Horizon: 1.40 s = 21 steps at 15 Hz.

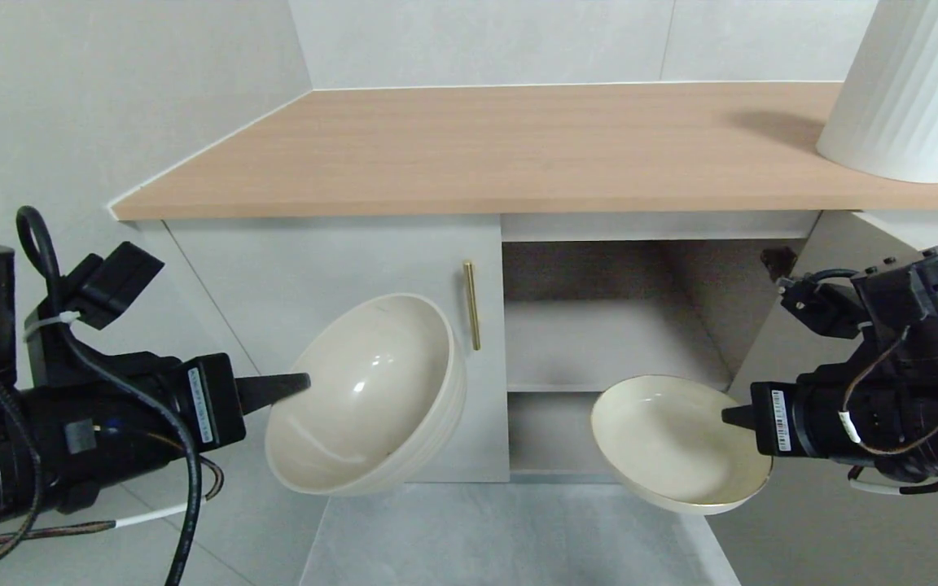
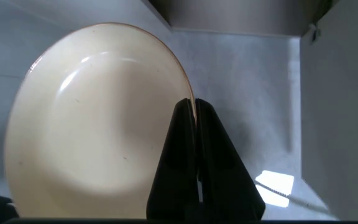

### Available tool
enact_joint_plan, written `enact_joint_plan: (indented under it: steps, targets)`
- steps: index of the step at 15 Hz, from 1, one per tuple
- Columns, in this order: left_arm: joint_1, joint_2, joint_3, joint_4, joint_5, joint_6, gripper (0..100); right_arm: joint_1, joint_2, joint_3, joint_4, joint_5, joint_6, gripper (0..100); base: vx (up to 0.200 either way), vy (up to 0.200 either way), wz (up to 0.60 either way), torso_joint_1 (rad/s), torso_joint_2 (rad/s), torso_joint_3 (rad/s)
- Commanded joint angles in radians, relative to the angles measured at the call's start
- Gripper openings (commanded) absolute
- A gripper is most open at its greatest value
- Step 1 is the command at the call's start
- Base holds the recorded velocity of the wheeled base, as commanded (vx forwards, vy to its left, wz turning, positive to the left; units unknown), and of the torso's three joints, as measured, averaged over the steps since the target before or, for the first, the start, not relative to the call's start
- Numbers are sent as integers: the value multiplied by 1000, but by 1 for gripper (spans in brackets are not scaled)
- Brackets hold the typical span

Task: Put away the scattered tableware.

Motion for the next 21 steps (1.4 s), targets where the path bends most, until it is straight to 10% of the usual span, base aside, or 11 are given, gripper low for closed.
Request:
enact_joint_plan:
  steps: [1,11,15,21]
  targets:
    - [-1,2,1,0,0,-1,0,0,2,5,-2,0,-4,0,0,0,0,-173,461,271]
    - [-5,19,-2,-1,0,-1,0,2,53,32,-78,0,-40,0,0,0,0,-38,105,57]
    - [-7,27,-5,-1,2,-1,0,-12,304,5,-347,-55,-44,0,0,0,0,0,0,0]
    - [-7,20,-5,-1,5,-1,0,-31,577,-238,-422,-61,-37,0,0,0,0,0,0,0]
